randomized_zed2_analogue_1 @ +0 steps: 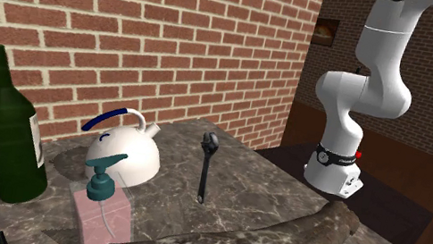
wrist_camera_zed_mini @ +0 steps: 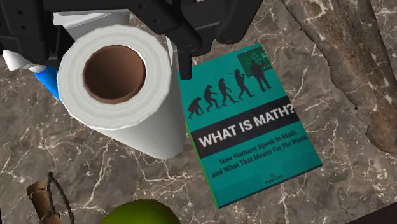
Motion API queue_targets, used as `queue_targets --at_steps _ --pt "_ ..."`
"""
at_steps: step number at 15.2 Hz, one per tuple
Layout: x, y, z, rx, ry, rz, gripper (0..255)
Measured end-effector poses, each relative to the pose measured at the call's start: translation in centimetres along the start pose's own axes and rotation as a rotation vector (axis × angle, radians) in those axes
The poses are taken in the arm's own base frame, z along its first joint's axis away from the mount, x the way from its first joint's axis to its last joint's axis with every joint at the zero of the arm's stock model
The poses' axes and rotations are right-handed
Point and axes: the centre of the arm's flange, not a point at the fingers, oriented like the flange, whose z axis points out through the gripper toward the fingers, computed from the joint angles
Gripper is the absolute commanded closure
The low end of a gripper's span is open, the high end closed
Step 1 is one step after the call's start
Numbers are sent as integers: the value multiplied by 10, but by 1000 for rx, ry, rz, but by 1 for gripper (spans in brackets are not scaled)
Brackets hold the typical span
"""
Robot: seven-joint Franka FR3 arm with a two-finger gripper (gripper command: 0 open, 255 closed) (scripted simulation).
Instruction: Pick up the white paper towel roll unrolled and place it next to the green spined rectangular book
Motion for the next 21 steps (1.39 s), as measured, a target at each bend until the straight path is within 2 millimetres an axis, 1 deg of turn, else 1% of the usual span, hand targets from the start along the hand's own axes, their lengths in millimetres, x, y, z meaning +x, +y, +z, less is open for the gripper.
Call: queue_targets --at_steps 2,4,5,7,9,21 --pt "-14 -20 8 0 0 0 255" --pt "-30 -39 10 0 0 1 255" --pt "-36 -48 15 0 1 1 255" --pt "-45 -61 23 0 0 1 255" --pt "-52 -63 35 0 0 2 255" --pt "-49 -62 98 0 0 2 255"
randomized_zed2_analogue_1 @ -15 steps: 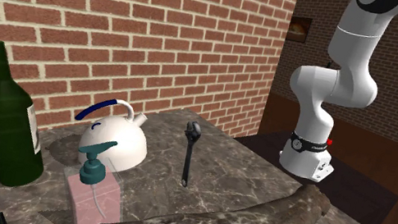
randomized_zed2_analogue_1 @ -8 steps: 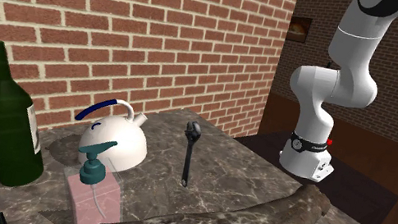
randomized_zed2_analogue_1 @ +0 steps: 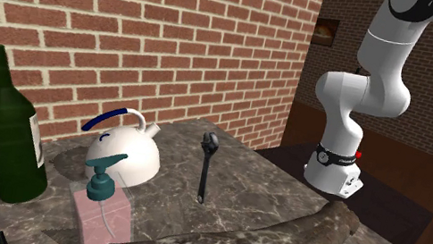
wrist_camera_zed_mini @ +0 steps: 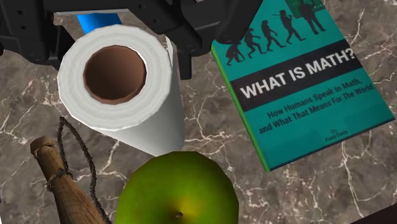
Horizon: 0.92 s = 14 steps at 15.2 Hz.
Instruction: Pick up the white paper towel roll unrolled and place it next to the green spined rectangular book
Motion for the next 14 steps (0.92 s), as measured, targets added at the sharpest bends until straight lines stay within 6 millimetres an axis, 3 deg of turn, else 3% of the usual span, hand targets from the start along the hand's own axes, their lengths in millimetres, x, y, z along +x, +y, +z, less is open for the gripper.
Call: queue_targets --at_steps 6,7,14 --pt "0 1 5 1 0 0 255" --pt "0 1 5 1 0 0 0" --pt "-1 1 0 0 0 0 0"
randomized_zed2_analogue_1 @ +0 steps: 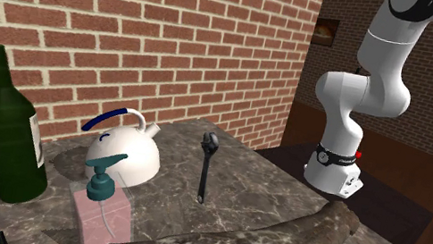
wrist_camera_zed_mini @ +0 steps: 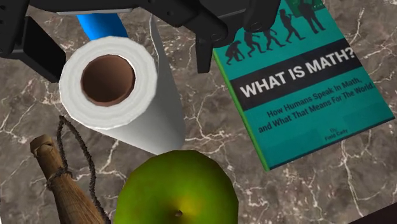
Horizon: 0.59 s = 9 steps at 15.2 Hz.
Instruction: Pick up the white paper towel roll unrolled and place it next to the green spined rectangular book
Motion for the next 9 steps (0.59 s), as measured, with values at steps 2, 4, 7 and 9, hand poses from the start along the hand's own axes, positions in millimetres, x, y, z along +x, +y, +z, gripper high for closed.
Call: queue_targets --at_steps 2,4,7,9 --pt "1 -1 -21 1 0 0 0" --pt "1 0 -40 1 1 0 0" --pt "1 0 -44 0 0 0 0" --pt "1 0 -45 0 0 0 0"
